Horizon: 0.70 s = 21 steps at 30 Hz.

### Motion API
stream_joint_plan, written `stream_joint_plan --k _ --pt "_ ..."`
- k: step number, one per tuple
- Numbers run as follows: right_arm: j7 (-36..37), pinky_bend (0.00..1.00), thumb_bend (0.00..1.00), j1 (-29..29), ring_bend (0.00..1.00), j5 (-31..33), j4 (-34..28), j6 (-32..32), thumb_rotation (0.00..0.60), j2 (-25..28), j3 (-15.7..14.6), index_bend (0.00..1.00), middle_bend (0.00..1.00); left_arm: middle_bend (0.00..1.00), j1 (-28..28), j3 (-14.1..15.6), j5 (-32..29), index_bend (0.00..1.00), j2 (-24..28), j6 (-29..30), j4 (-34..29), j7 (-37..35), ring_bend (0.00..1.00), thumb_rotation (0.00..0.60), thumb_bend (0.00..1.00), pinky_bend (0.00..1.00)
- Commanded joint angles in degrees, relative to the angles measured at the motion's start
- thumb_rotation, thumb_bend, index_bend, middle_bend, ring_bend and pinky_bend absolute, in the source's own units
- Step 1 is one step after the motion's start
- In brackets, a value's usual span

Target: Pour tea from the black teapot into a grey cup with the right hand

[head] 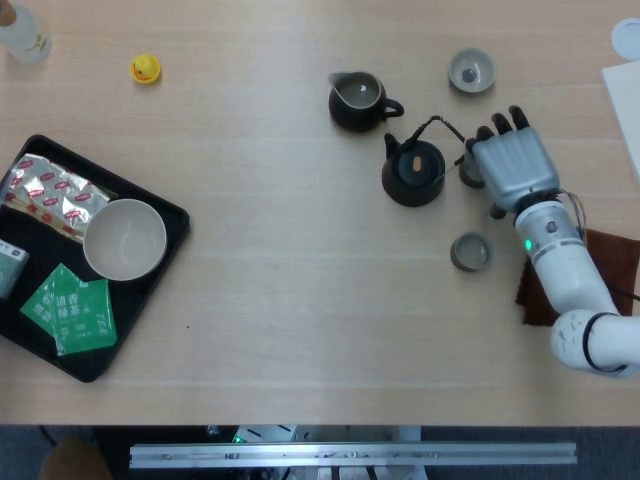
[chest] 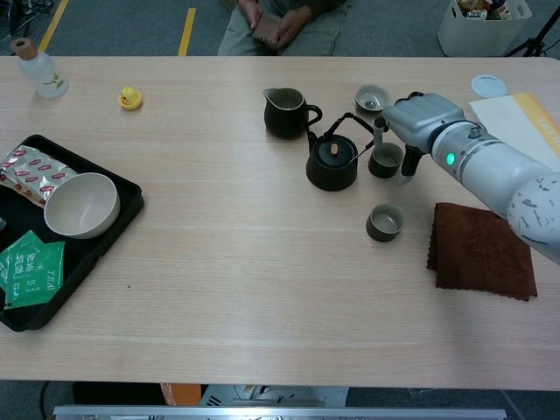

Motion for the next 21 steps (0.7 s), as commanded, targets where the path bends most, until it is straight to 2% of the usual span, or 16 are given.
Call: stream_joint_plan --k 1,6,11,17,21 --pt "0.99 0.07 0.0 -0.37 0.09 -0.94 1.61 -0.22 0.598 -0.9 0.46 0.2 0.26 0.11 0.01 -0.02 0.08 0.07 -0.01 0.09 0.0 -0.05 0.03 0.6 0.29 0.01" --pt "2.56 0.07 0.0 -1.05 0.08 -4.41 4.12 0.95 0.598 -2.52 1.14 0.2 0.25 0.11 0.24 -0.02 0.02 0.07 0.26 0.38 0.0 -0.19 0.03 0.6 0.29 0.01" --pt "2.67 0.07 0.0 -1.81 0.07 -6.97 2.69 2.44 0.597 -1.73 1.27 0.2 0.25 0.11 0.54 0.07 0.06 0.07 0.33 0.73 0.11 -0.49 0.03 0.6 0.3 0.01" --pt "1.1 0.07 0.0 -2.39 0.07 -4.93 -1.63 2.77 0.599 1.76 1.38 0.2 0.25 0.11 0.61 0.2 0.35 0.07 0.24 0.74 0.25 -0.74 0.03 0.6 0.3 0.01" --pt "0.25 0.07 0.0 -2.39 0.07 -3.37 -1.36 2.62 0.599 2.34 1.59 0.2 0.25 0.11 0.49 0.26 0.71 0.07 0.15 0.67 0.26 -0.72 0.03 0.6 0.29 0.01"
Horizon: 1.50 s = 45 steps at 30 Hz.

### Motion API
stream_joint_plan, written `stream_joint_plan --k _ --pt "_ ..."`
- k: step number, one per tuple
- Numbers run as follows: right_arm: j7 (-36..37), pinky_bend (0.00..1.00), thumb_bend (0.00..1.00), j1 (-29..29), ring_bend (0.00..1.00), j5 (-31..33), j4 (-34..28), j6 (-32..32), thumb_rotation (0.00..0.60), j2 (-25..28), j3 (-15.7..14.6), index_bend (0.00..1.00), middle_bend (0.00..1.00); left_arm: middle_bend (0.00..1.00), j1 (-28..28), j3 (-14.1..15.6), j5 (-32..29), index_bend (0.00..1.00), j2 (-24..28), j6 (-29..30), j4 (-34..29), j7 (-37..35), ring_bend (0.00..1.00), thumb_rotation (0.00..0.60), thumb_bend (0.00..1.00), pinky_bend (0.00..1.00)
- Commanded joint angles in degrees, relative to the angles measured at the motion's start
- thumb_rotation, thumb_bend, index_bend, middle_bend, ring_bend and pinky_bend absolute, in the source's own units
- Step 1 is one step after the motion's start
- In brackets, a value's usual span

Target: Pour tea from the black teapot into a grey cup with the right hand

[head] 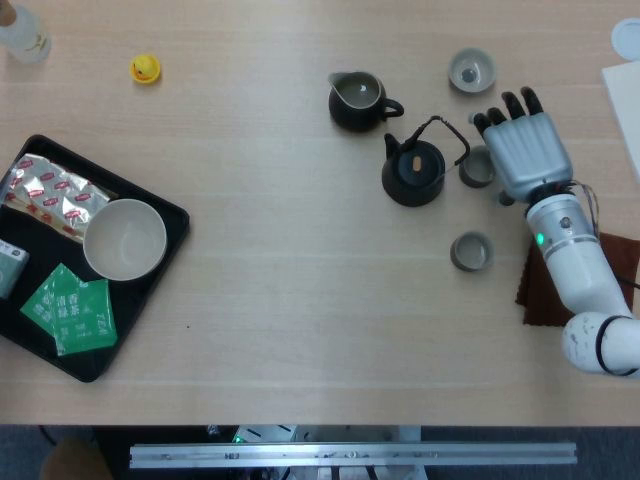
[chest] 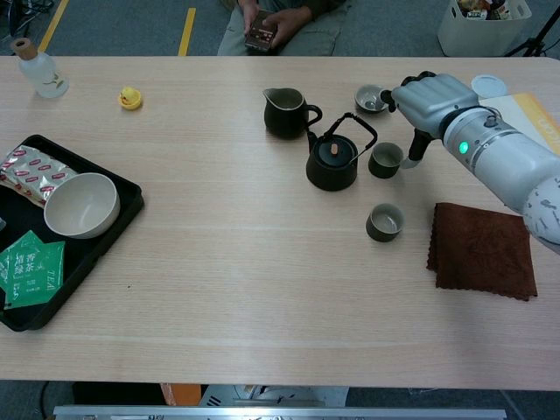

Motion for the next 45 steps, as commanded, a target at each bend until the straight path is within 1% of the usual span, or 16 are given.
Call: stream_joint_plan --k 1,5,12,18,25,45 --pt "-0.54 0.07 0.0 -0.06 0.07 1.16 0.43 -0.28 0.599 0.33 0.24 0.2 0.25 0.11 -0.04 0.01 0.06 0.07 -0.04 -0.04 -0.01 0.01 0.03 0.6 0.29 0.01" --pt "-0.97 0.07 0.0 0.21 0.07 2.31 2.14 -1.24 0.599 -0.1 0.56 0.2 0.25 0.11 -0.12 -0.05 -0.1 0.07 -0.05 -0.26 -0.06 0.2 0.03 0.6 0.3 0.01" --pt "-1.88 0.07 0.0 1.57 0.07 3.45 5.88 -3.62 0.599 -2.64 1.38 0.2 0.25 0.11 -0.29 -0.18 -0.27 0.07 0.05 -0.53 -0.41 0.58 0.03 0.6 0.3 0.01" --pt "-2.67 0.07 0.0 2.98 0.07 4.71 7.66 -5.45 0.598 -4.28 2.22 0.2 0.25 0.11 -0.12 -0.18 -0.54 0.07 0.17 -0.46 -0.52 0.63 0.03 0.6 0.3 0.01" --pt "-3.9 0.07 0.0 4.35 0.07 5.71 7.83 -5.99 0.598 -5.34 2.54 0.2 0.25 0.11 0.08 -0.15 -0.61 0.07 0.16 -0.28 -0.39 0.54 0.03 0.6 0.29 0.01" --pt "-4.39 0.07 0.0 7.47 0.07 4.94 8.43 -7.09 0.598 -8.88 3.39 0.2 0.25 0.11 1.12 -0.17 -1.24 0.07 0.54 0.75 0.44 -0.6 0.03 0.6 0.3 0.01"
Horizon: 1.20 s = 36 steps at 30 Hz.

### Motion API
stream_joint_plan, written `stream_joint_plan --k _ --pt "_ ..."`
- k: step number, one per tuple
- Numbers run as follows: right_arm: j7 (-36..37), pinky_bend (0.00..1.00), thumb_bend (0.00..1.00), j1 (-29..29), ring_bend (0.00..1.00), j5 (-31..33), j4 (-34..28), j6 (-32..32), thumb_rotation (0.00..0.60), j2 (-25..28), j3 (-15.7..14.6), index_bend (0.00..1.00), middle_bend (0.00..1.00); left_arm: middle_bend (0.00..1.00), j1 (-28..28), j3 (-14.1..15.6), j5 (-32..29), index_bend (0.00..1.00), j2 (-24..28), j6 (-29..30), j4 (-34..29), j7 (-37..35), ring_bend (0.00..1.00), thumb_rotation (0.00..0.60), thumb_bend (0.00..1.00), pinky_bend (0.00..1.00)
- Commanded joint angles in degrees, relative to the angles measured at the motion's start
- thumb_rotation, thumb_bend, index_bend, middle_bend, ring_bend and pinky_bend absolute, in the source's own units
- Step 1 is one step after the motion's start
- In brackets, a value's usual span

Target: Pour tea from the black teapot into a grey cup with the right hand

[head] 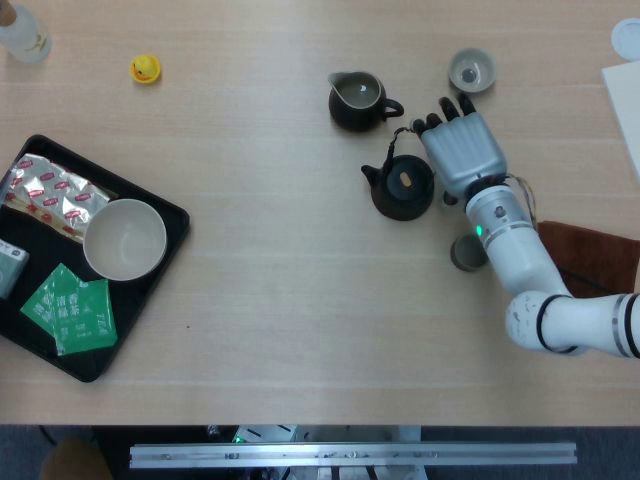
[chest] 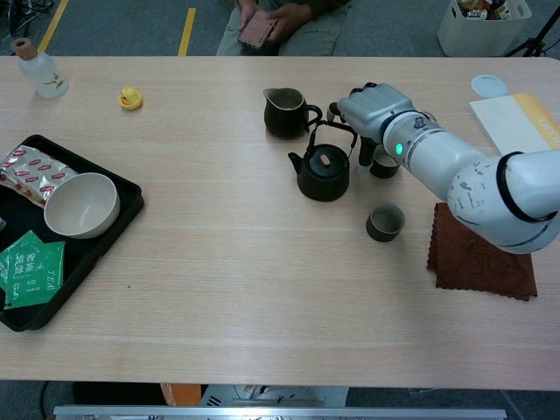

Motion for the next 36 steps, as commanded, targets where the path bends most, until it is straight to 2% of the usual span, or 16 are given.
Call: stream_joint_plan --k 1,7,23,28,36 --pt "0.15 0.07 0.0 0.32 0.07 -0.43 -0.42 -0.07 0.597 -0.23 0.14 0.2 0.25 0.11 0.2 0.0 -0.09 0.07 0.08 0.23 0.11 -0.2 0.03 0.6 0.3 0.01" --pt "2.4 0.07 0.0 -0.27 0.07 -1.47 -2.11 0.57 0.598 1.36 0.8 0.2 0.25 0.11 0.34 0.03 -0.11 0.07 0.06 0.19 0.52 -0.65 0.03 0.6 0.29 0.01" --pt "2.37 0.07 0.0 1.29 0.07 1.44 4.52 -1.72 0.598 -2.71 1.22 0.2 0.25 0.11 0.75 0.05 -0.24 0.07 0.46 0.39 0.34 -0.64 0.03 0.6 0.29 0.01" --pt "2.04 0.07 0.0 1.78 0.07 2.61 4.82 -2.3 0.598 -3.06 1.44 0.2 0.25 0.11 0.83 -0.06 -0.31 0.07 0.5 0.48 0.47 -0.83 0.03 0.6 0.3 0.01" --pt "4.73 0.07 0.0 1.71 0.16 4.4 2.44 -4.89 0.598 -1.38 2.79 0.2 0.27 0.11 0.97 -0.09 -0.25 0.07 0.49 0.62 0.63 -1.05 0.03 0.6 0.29 0.01"
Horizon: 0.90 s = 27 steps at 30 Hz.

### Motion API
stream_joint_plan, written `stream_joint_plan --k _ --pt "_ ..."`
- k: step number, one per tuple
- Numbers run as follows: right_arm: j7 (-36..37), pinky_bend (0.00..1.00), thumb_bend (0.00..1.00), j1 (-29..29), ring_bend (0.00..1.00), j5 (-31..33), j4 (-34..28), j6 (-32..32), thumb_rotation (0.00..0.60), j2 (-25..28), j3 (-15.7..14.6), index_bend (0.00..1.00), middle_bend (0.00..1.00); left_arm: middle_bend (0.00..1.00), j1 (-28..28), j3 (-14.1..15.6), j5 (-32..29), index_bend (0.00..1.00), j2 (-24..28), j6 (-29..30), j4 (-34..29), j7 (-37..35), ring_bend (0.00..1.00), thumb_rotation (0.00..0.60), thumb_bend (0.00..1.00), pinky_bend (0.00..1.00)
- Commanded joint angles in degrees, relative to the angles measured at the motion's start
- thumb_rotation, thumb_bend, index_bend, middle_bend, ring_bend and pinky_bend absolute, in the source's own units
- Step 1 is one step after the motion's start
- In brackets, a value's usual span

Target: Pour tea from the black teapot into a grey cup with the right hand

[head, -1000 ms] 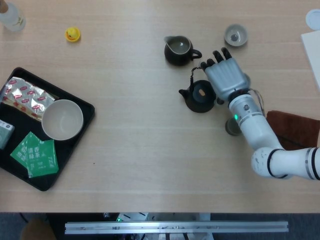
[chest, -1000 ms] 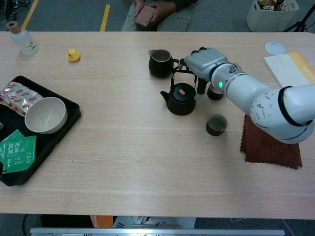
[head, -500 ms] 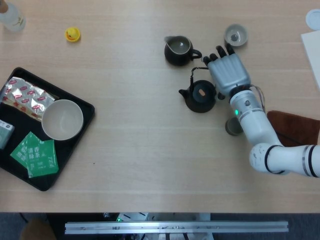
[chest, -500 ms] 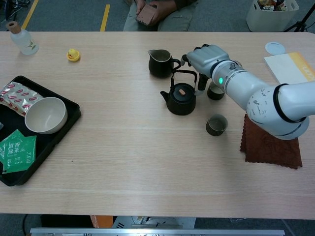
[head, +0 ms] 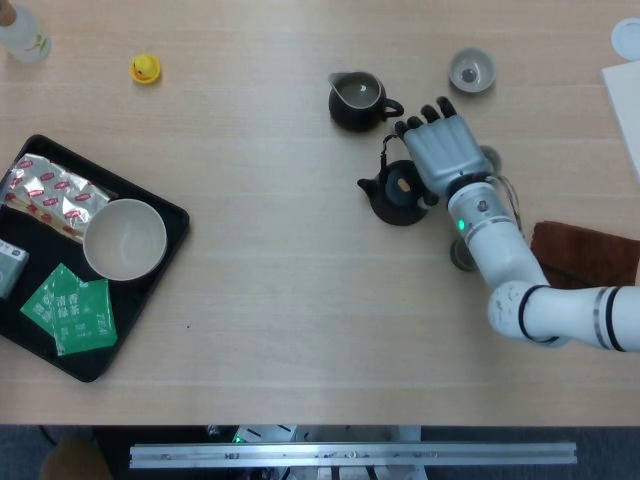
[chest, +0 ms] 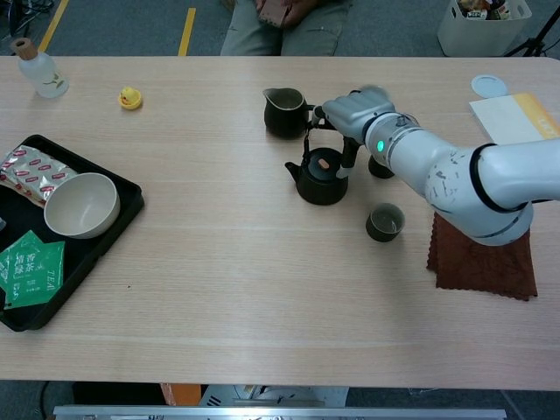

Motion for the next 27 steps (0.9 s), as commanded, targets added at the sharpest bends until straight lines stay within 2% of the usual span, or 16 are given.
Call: stream_joint_plan --k 1,10,21,27 --pt "1.31 0.07 0.0 -0.1 0.17 0.71 -1.01 -1.27 0.599 0.92 0.48 0.2 0.28 0.11 0.0 0.01 0.05 0.07 0.0 -0.02 0.0 0.0 0.03 0.6 0.29 0.01" --pt "5.46 0.07 0.0 -0.52 0.23 0.72 -2.39 -3.46 0.6 2.86 0.71 0.2 0.34 0.11 -0.05 -0.02 0.2 0.07 -0.07 -0.13 -0.01 0.18 0.03 0.6 0.3 0.01" --pt "11.03 0.07 0.0 -0.95 0.3 0.31 -3.39 -6.03 0.6 4.84 0.98 0.29 0.4 0.11 -0.08 -0.04 0.14 0.07 -0.25 -0.32 -0.01 0.44 0.03 0.6 0.3 0.01" --pt "14.22 0.07 0.0 -0.89 0.31 1.32 -4.48 -7.8 0.6 6.21 1.49 0.31 0.41 0.11 -0.09 -0.11 0.19 0.07 -0.29 -0.27 -0.07 0.53 0.03 0.6 0.3 0.01"
